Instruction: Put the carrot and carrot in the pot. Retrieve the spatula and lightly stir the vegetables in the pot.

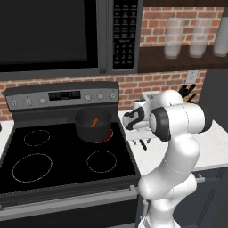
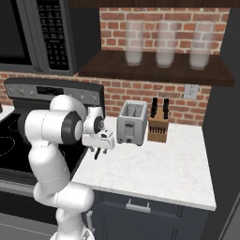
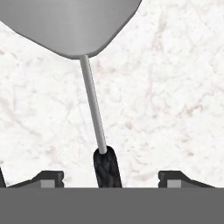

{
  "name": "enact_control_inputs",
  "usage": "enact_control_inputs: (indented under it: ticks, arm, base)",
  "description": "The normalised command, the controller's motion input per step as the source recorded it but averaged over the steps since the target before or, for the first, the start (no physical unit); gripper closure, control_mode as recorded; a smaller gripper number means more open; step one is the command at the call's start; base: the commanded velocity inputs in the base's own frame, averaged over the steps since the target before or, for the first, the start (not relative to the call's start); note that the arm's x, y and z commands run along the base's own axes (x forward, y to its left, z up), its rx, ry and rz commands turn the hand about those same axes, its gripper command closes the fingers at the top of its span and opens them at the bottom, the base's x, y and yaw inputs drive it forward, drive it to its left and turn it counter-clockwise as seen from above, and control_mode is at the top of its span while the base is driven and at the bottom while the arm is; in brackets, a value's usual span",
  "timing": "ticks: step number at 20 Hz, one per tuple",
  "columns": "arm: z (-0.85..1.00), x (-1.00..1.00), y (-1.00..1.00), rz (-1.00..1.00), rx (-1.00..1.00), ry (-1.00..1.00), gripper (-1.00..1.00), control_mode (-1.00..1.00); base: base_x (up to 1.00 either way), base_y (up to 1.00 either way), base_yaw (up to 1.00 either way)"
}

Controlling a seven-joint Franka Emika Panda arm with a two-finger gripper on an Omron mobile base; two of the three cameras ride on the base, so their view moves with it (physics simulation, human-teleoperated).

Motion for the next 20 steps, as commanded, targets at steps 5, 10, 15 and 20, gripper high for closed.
enact_control_inputs:
  ticks: [5, 10, 15, 20]
  arm:
    - [0.00, -0.07, 0.00, 0.00, 0.00, 0.00, 1.00, -1.00]
    - [-0.04, -0.10, 0.00, 0.00, 0.00, 0.00, 1.00, -1.00]
    - [0.03, -0.34, -0.01, 0.00, 0.01, 0.00, 1.00, -1.00]
    - [0.41, -0.80, -0.02, -0.05, 0.13, -0.04, 1.00, -1.00]
  base:
    - [0.00, 0.00, 0.00]
    - [0.00, 0.00, 0.00]
    - [0.00, 0.00, 0.00]
    - [0.00, 0.00, 0.00]
